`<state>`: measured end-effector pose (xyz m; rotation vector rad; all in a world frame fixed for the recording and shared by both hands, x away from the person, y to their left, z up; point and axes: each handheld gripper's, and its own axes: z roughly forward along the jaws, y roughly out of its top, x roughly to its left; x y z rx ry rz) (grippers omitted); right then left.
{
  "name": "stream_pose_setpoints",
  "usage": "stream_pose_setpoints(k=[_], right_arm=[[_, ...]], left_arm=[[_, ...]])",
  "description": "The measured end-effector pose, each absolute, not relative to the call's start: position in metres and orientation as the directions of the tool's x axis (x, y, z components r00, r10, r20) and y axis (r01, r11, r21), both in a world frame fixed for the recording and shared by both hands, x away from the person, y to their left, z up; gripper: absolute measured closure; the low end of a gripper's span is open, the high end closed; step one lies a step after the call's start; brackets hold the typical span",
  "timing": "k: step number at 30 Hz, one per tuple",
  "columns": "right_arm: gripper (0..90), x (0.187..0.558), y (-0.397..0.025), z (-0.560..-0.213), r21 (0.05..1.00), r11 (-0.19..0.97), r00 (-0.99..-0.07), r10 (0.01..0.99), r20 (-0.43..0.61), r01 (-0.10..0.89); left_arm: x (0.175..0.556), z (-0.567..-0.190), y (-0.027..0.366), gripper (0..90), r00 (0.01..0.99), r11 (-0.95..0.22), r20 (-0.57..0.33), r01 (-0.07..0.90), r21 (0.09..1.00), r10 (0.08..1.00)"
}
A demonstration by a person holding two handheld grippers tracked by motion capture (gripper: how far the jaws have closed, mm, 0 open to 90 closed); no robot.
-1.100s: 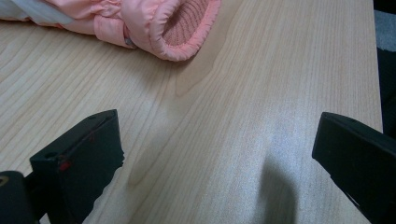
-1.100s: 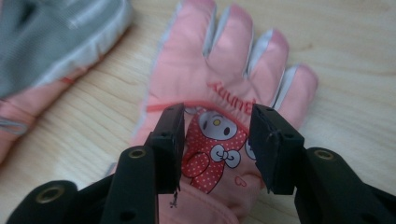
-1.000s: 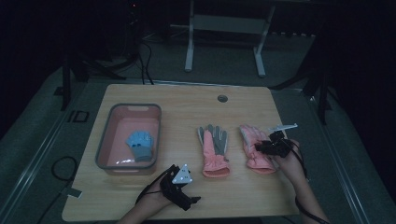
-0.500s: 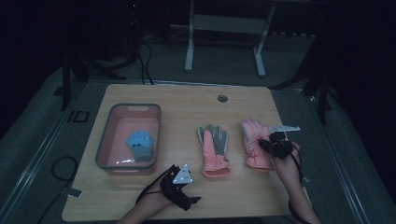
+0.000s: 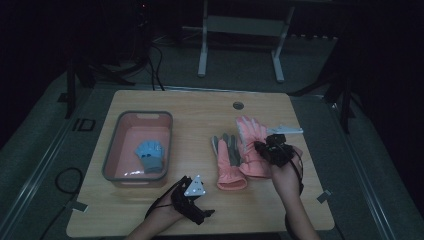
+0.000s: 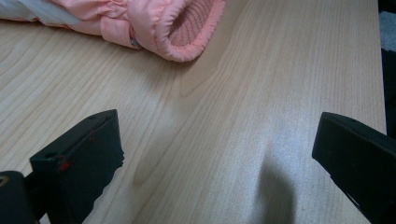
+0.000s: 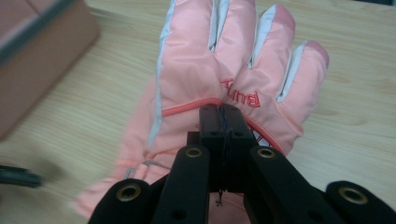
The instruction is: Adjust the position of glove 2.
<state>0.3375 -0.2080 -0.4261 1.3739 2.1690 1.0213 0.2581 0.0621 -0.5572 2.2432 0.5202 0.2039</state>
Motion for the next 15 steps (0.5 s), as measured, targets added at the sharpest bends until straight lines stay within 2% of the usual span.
stream_pose_setpoints(k=[6,15], right_arm=[[89.3,0.329,-0.184,-0.418,0.754,0.221,-0.445,0.89,0.104,0.618],[89.2,0.335,-0.161,-0.439,0.727,0.215,-0.411,0.906,0.101,0.652]], left_arm=[[0.258,-0.558,0.061,1.9,0.903,-0.593,-0.018,0.297,0.748,0.429],[0.258,-0.557,0.061,1.9,0.901,-0.593,-0.013,0.296,0.749,0.433]])
